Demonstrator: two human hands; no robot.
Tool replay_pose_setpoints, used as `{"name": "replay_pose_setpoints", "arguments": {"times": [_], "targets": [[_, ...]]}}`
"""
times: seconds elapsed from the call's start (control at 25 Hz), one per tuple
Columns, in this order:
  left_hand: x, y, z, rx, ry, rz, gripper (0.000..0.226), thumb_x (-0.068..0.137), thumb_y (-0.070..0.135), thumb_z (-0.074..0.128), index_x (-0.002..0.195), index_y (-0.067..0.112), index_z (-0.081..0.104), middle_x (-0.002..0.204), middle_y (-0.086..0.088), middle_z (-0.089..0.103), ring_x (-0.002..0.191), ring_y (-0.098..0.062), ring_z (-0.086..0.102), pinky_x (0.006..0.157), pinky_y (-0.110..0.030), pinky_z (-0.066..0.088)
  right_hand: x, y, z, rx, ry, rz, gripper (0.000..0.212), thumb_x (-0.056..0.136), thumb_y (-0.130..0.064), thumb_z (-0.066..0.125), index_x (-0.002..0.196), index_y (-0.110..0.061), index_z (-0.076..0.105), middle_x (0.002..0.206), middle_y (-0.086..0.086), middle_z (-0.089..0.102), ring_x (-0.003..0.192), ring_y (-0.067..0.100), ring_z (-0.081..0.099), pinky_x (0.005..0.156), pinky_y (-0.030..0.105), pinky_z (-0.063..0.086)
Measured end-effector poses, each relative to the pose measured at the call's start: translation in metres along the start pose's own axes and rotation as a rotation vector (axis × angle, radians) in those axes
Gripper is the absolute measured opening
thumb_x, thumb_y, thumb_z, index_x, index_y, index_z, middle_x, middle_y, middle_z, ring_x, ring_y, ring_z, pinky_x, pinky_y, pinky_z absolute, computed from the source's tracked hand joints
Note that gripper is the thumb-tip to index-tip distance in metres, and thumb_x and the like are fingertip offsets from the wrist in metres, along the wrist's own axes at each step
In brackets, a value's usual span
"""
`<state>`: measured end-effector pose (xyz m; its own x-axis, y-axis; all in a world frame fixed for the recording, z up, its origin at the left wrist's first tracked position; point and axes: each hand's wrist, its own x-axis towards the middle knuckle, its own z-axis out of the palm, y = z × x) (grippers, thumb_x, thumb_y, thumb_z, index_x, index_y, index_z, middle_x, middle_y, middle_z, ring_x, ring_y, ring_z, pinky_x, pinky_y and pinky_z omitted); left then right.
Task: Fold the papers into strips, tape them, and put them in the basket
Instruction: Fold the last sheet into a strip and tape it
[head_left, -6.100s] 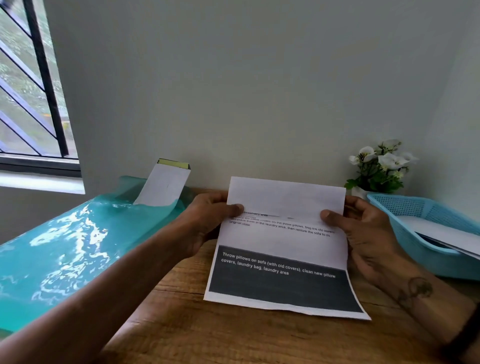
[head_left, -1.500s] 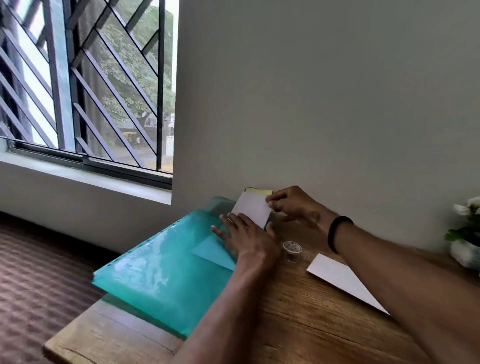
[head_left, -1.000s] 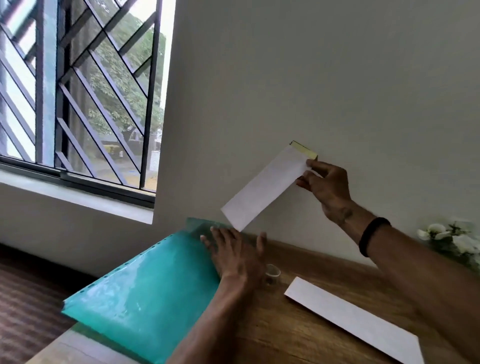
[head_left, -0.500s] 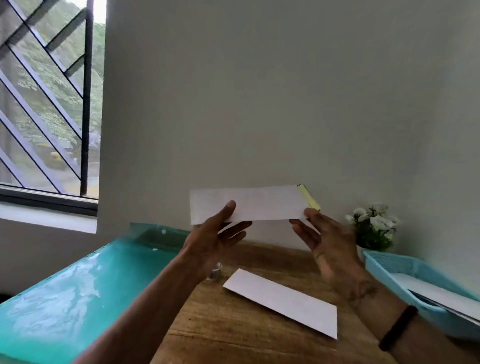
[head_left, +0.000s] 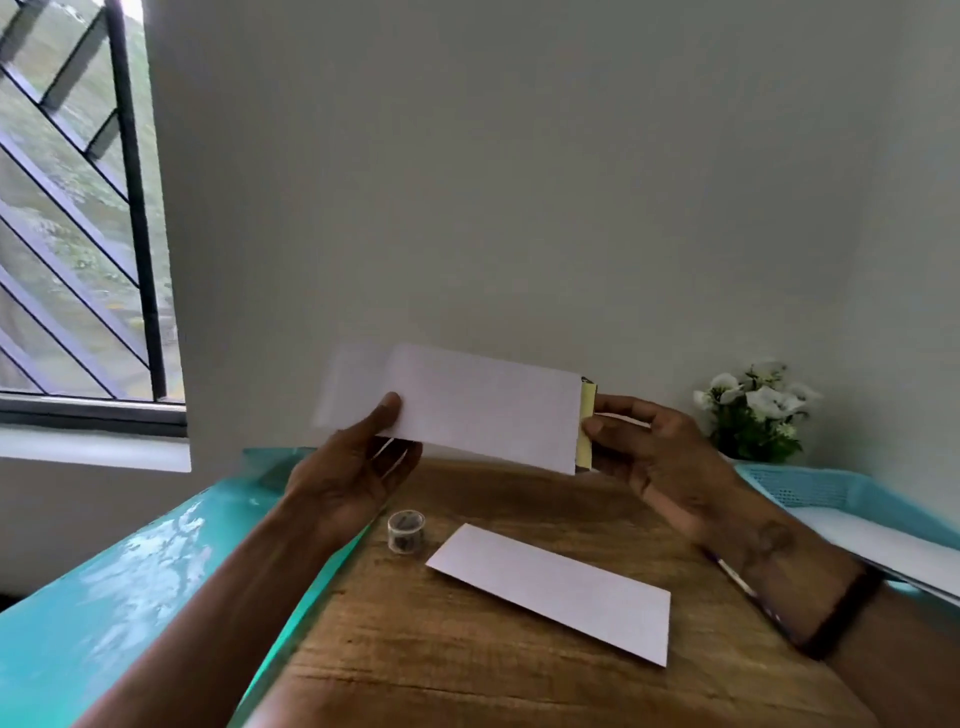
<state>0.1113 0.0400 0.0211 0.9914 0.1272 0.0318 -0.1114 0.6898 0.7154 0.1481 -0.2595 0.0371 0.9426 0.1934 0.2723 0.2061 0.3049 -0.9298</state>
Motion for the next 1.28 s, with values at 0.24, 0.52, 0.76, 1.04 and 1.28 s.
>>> {"name": "replay_pose_setpoints", "arguments": {"times": [0.24,0.52,0.76,1.04,1.28], "targets": [[0.005,-0.016,-0.001,0.128,0.106,0.081,0.03,0.077,0.02,0.083,0.096,0.012,0.061,0.122,-0.015,0.073,0.109,-0.027,0.073,0.086,-0.039,0.062,-0.007,0.019,0.0,-0.069,0.006,-0.039,0.054,0.066,-0.012,0.084,0.118,-0.005,0.072,0.109,0.016,0.079,0.091,0.033,0.078,0.071,0.039,0.066],[-0.002,-0.025,0.009,0.251,0.046,0.057,0.041,0.079,0.026,0.083,0.113,0.013,0.065,0.124,-0.015,0.074,0.091,-0.021,0.077,0.07,-0.034,0.064,-0.005,0.029,-0.007,-0.304,0.087,0.001,0.022,0.093,0.002,0.07,0.109,-0.009,0.078,0.096,0.017,0.08,0.086,0.031,0.077,0.079,0.044,0.064],[-0.002,-0.008,-0.004,1.382,0.116,0.981,0.133,0.06,0.071,0.087,0.163,0.04,0.009,0.169,-0.004,0.026,0.153,-0.025,0.03,0.124,-0.048,0.028,-0.01,0.034,-0.008,-0.456,0.191,-0.146,0.04,0.09,0.016,0.066,0.089,-0.021,0.081,0.094,0.014,0.081,0.088,0.032,0.078,0.069,0.035,0.065],[-0.011,-0.03,0.002,2.043,-0.233,1.107,0.115,0.072,0.082,0.065,0.164,0.032,0.017,0.153,0.002,0.04,0.149,-0.024,0.03,0.125,-0.066,0.006,-0.022,0.027,0.005,-0.581,-0.034,-0.251,0.027,0.084,0.006,0.078,0.097,-0.018,0.082,0.096,0.009,0.082,0.092,0.022,0.079,0.077,0.039,0.064],[-0.008,-0.026,-0.002,2.027,-0.116,1.224,0.091,0.071,0.072,0.07,0.147,0.027,0.045,0.133,-0.002,0.049,0.133,-0.028,0.042,0.123,-0.064,0.015,-0.024,0.02,0.011,-0.553,0.01,-0.17,0.021,0.082,-0.031,0.084,0.093,-0.014,0.081,0.088,0.01,0.082,0.081,0.028,0.079,0.072,0.039,0.067]]}}
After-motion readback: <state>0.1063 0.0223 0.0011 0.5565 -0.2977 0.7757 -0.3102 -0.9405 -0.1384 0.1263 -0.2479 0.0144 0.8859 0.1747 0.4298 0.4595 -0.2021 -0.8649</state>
